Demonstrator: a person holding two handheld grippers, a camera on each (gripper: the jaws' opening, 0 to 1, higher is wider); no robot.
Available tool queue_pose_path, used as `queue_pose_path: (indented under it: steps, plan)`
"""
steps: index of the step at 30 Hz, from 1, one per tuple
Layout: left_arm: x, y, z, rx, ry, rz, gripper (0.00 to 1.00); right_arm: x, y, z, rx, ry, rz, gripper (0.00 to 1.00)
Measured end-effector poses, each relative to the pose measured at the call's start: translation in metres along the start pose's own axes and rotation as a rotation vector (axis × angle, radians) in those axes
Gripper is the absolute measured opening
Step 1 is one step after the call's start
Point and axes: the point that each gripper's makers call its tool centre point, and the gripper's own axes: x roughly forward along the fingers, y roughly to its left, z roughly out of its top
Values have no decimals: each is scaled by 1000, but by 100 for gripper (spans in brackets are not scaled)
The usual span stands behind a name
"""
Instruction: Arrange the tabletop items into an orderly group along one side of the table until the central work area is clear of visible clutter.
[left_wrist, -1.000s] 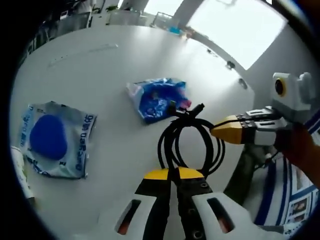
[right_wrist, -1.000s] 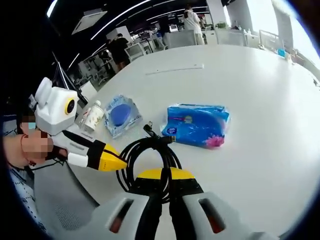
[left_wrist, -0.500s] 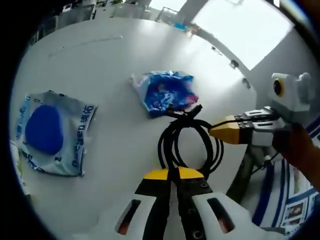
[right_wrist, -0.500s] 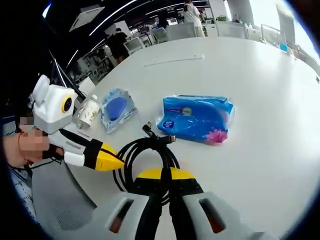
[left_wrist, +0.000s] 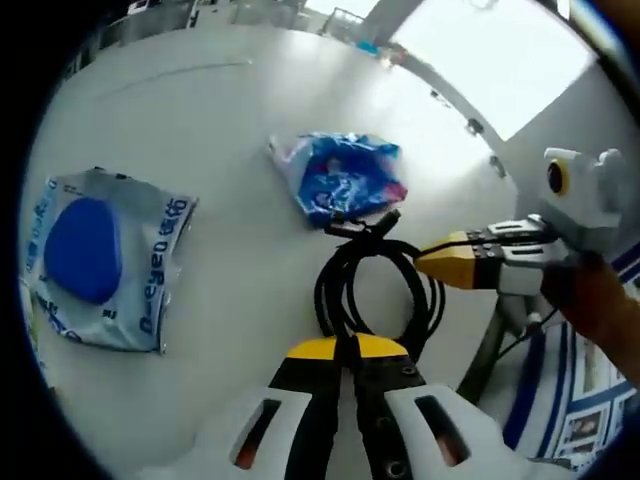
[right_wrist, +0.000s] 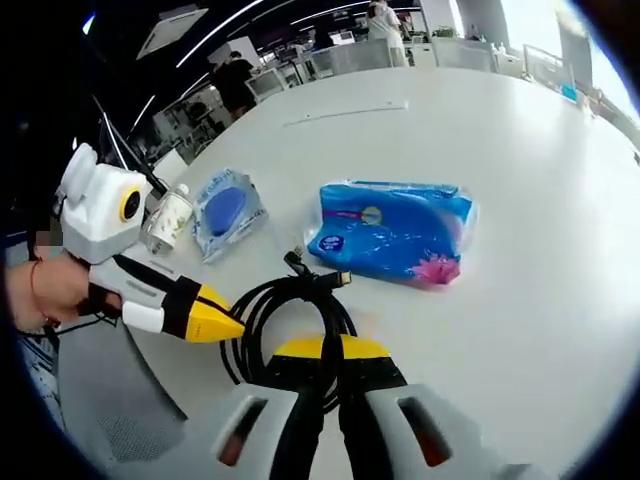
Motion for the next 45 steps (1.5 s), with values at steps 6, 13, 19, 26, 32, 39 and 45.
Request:
queue_pose_path:
  steps: [6, 13, 19, 26, 32, 39, 45]
  plan:
    - [2, 1, -1, -18, 4, -5, 0, 3, -2, -3, 5, 4, -7, 0]
    - [4, 3, -3, -38, 4, -9, 0, 6, -3, -4, 8, 7, -16, 0]
    - [6, 4, -4, -56, 2, -13, 0, 9, -5, -8, 14, 14, -21, 0]
    - [6, 4, -3, -75, -11, -22, 1, 9, -5, -9, 0, 22, -27, 0]
    - [6, 4, -3, -74, -21, -24, 1, 10, -6, -9, -3, 15, -29, 1]
    - [6, 3, -3, -72, -32, -25, 2, 10, -7, -8, 6, 5, -29, 2]
    - [5, 4, -3, -64, -38, -26, 2, 10, -7, -8, 0, 5, -31, 3]
